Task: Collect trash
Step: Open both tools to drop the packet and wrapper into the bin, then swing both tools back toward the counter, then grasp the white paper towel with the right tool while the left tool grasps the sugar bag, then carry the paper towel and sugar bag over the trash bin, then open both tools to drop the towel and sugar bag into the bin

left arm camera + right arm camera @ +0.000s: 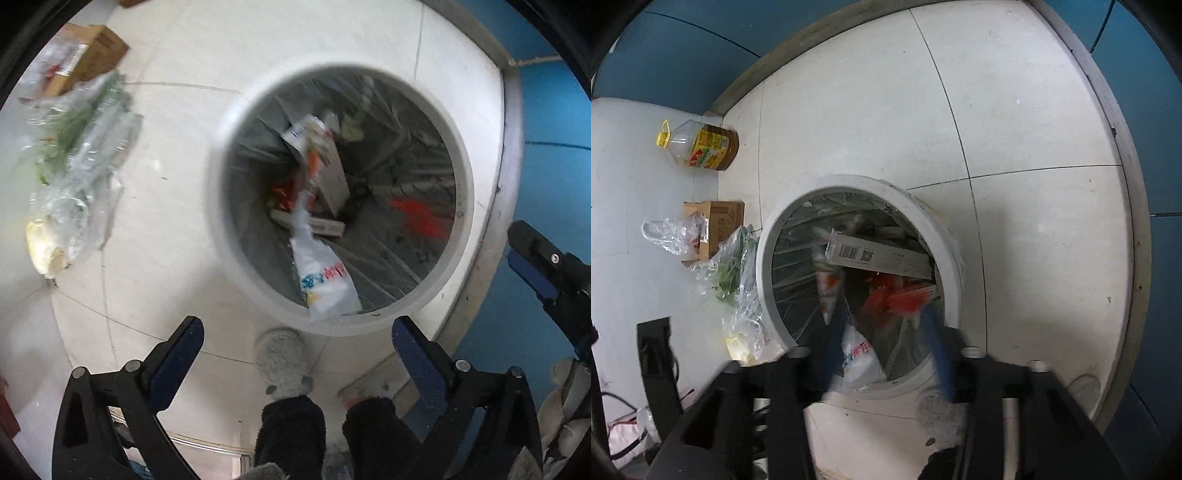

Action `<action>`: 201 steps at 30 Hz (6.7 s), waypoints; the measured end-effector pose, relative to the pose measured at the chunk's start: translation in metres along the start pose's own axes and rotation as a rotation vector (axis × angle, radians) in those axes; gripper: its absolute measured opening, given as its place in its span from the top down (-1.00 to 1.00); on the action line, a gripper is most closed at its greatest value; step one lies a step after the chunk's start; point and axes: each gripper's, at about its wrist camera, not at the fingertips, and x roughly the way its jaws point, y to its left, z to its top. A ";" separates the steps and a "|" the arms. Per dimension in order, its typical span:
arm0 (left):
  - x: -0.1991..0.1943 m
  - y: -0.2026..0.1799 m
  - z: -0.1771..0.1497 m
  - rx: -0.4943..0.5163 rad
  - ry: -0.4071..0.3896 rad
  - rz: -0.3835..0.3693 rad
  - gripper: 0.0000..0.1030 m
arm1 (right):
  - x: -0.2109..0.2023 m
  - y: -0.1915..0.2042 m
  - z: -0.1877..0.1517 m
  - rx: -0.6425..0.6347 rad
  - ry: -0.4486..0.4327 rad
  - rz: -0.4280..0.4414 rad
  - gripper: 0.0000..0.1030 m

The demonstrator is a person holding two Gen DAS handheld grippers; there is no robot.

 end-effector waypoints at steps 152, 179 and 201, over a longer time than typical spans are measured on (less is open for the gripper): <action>-0.534 -0.210 -0.238 0.144 -0.736 0.001 1.00 | -0.668 -0.070 -0.170 0.076 -0.617 0.050 0.99; -0.123 0.019 -0.012 -0.248 -0.323 0.066 1.00 | -0.076 0.048 -0.046 -0.145 -0.013 0.085 0.99; -0.127 0.007 -0.025 -0.141 -0.427 0.177 -1.00 | -0.071 0.052 -0.037 -0.436 -0.058 -0.260 -1.00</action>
